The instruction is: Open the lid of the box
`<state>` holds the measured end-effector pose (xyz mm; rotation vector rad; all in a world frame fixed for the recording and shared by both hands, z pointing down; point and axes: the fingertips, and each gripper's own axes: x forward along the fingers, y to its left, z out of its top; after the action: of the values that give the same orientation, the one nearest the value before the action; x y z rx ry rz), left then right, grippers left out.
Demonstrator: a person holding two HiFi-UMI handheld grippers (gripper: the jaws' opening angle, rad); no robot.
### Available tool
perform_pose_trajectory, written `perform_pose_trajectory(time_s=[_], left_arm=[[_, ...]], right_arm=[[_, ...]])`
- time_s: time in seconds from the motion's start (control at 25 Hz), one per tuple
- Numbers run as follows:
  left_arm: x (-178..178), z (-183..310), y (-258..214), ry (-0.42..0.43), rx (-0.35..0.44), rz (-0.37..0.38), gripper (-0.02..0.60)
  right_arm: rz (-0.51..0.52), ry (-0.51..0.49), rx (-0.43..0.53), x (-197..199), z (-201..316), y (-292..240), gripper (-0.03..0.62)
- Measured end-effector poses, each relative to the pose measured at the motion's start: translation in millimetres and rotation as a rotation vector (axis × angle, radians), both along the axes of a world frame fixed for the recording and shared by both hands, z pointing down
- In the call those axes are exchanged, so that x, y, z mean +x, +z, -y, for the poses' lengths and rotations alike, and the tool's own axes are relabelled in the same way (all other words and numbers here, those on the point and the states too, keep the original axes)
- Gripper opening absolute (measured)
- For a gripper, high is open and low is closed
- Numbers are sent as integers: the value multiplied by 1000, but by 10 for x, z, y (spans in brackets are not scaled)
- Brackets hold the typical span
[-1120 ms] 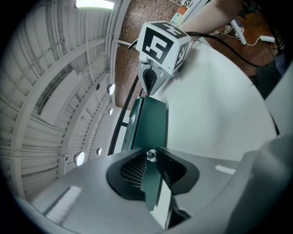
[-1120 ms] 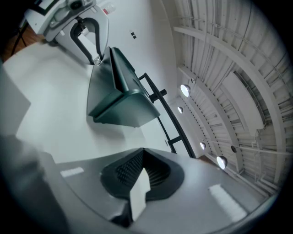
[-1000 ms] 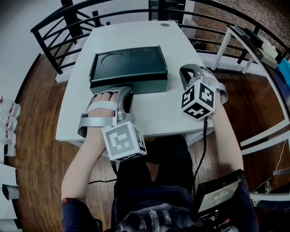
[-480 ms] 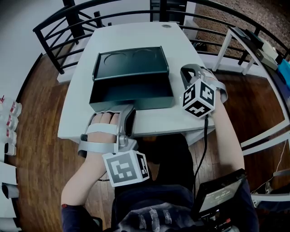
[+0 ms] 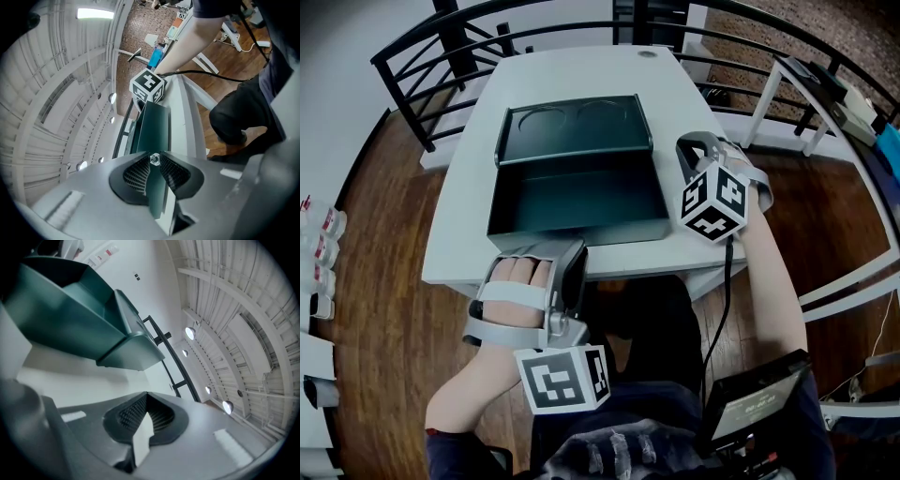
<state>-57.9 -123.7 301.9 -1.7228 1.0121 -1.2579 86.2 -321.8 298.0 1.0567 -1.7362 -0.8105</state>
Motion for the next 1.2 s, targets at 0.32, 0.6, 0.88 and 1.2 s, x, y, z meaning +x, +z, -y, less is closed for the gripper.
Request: perform_pose_trajectory(time_s=[0.32, 0.6, 0.88, 1.2], left_arm=[[-13, -20, -40, -5, 31, -17, 86], [43, -139, -183, 38, 77, -59, 56], [-130, -36, -465, 54, -19, -238, 18], [-776, 307, -426, -77, -101, -335, 18]], right_arm=[[1, -1, -1, 0, 10, 0, 5], [1, 0, 0, -2, 13, -9, 5], [1, -1, 1, 8, 10, -8, 5], [-1, -3, 2, -4, 12, -10, 5]])
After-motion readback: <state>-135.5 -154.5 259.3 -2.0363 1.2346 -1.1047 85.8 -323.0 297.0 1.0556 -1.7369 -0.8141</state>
